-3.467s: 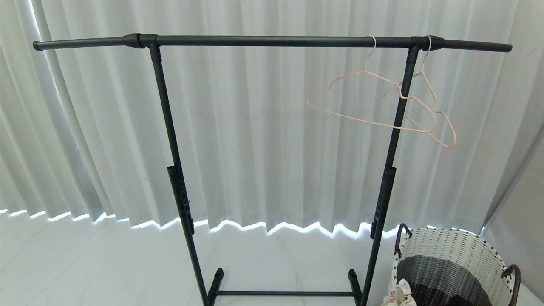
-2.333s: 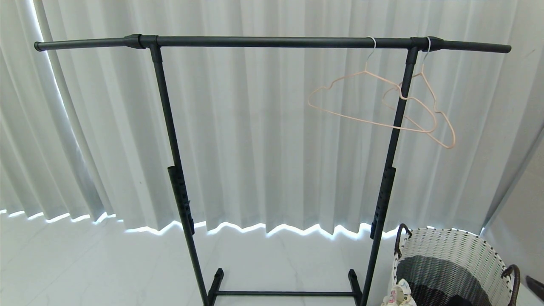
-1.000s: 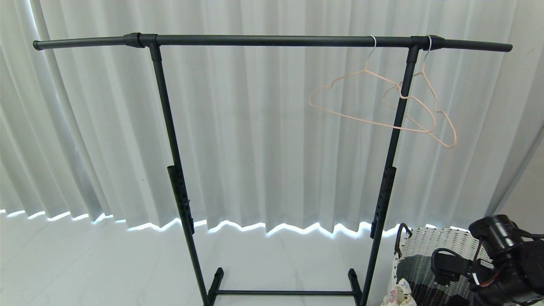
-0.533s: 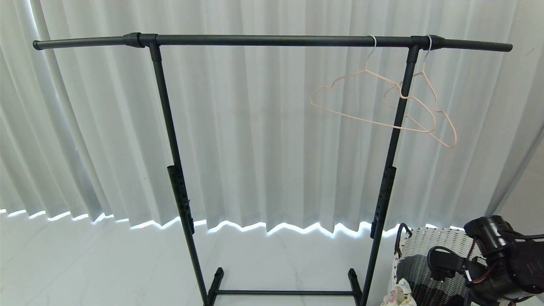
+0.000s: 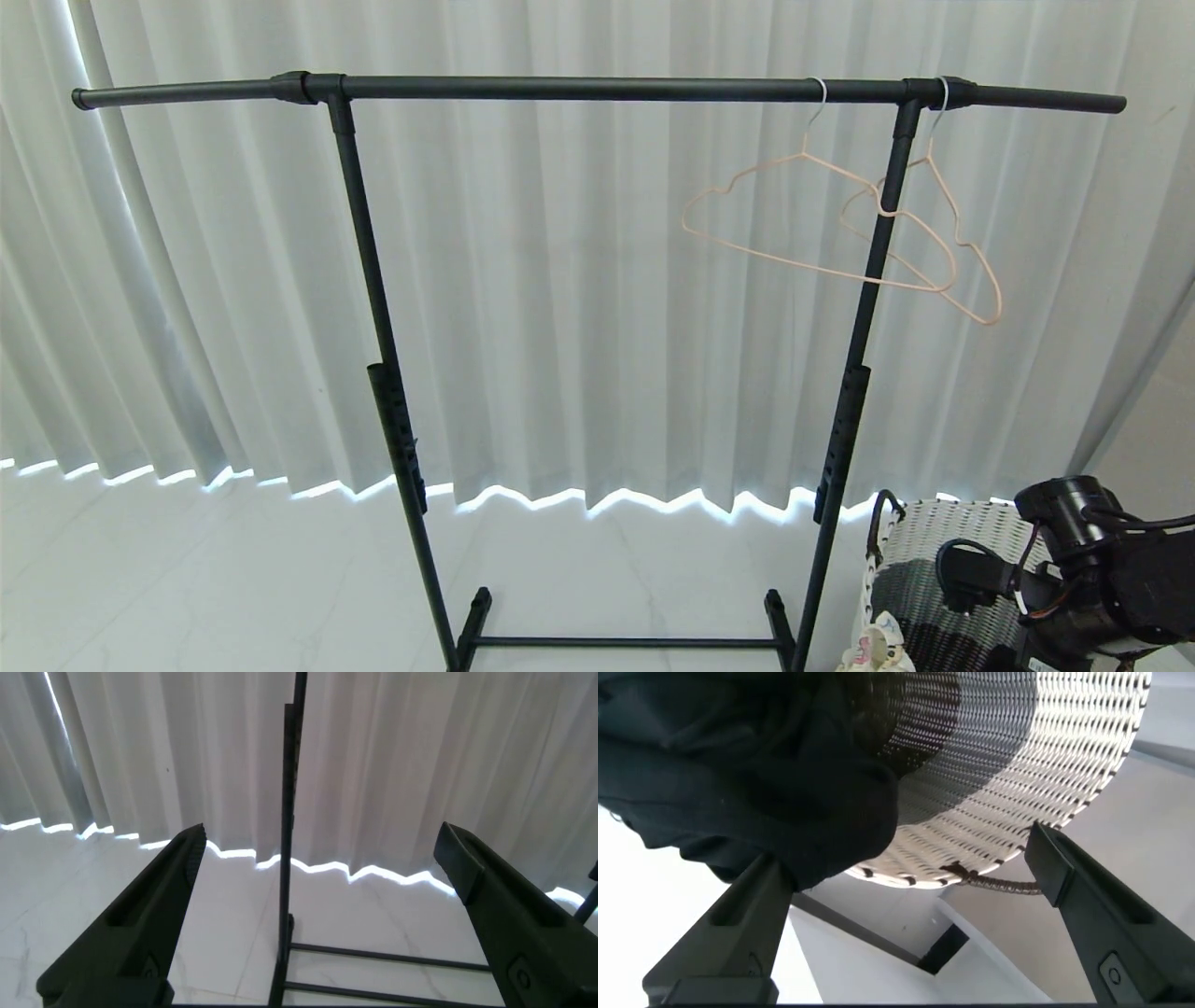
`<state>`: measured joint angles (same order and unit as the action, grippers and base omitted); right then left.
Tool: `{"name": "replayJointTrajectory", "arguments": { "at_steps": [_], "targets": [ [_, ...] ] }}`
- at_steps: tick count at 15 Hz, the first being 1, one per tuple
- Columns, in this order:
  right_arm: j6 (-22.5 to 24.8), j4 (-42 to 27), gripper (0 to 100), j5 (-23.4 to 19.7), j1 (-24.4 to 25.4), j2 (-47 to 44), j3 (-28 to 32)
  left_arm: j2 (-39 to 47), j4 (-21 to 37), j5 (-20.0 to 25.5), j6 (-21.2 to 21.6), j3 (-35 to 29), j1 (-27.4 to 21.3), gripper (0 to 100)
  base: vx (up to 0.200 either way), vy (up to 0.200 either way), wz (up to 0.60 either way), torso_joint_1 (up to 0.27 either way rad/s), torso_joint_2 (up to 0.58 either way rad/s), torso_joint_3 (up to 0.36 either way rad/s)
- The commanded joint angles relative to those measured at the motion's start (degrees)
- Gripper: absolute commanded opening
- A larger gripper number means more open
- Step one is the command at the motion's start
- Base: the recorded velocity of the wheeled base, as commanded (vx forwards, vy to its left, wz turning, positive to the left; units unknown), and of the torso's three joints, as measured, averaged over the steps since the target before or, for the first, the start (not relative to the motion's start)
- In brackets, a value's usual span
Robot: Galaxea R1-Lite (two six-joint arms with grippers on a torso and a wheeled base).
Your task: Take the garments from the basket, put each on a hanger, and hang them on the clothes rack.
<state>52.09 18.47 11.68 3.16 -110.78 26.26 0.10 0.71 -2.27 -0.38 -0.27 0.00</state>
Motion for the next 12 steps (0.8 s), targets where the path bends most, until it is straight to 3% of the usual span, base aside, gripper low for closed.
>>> {"name": "replayJointTrajectory", "arguments": {
  "at_steps": [1, 7, 8, 12],
  "targets": [
    [-0.1, 0.1, 100, -0.1, 0.0, 0.0, -0.1, 0.0, 0.0, -0.1, -0.1, 0.0, 0.0, 100, 0.0, 0.0, 0.0, 0.0, 0.0, 0.0],
    [-1.7, 1.4, 100, -0.3, -1.0, -0.8, -0.5, 0.0, 0.0, -0.1, -0.1, 0.0, 0.0, 100, 0.0, 0.0, 0.0, 0.0, 0.0, 0.0],
    [-2.8, 2.1, 0, -0.3, -1.0, -0.8, -0.9, 0.0, 0.1, 0.0, -0.1, 0.0, 0.0, 100, 0.0, 0.0, 0.0, 0.0, 0.0, 0.0],
    [-2.9, 2.2, 0, -0.5, -1.0, 0.3, -0.9, 0.0, 0.0, -0.1, -0.1, 0.0, 0.1, 100, 0.0, 0.0, 0.0, 0.0, 0.0, 0.0]
  ]
}}
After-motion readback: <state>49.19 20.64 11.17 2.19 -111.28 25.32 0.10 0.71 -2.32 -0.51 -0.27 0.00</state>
